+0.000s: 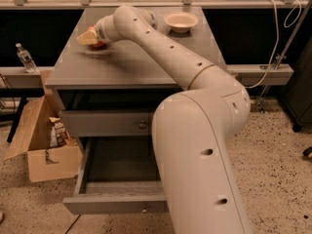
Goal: Place apple into middle drawer
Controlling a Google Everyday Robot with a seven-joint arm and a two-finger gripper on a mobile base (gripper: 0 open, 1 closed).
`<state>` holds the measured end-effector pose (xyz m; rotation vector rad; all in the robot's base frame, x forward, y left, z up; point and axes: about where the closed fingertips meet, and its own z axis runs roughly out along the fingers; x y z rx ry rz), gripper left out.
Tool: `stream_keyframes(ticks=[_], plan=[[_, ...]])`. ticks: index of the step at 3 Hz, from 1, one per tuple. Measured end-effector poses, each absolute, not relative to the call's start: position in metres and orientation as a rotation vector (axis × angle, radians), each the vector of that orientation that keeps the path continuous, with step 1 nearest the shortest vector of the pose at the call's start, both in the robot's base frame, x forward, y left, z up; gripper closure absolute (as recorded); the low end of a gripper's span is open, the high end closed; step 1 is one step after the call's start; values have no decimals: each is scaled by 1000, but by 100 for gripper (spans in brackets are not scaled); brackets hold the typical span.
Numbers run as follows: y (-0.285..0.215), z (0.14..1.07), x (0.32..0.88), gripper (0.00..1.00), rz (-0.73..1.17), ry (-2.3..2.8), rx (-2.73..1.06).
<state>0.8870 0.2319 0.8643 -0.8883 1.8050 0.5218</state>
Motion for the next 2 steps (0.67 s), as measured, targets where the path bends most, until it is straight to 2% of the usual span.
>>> stream_keyframes(ticks=[1, 2], plan=[[242, 860, 888, 50, 535, 1806, -896], [221, 877, 875, 80, 598, 1711, -856]])
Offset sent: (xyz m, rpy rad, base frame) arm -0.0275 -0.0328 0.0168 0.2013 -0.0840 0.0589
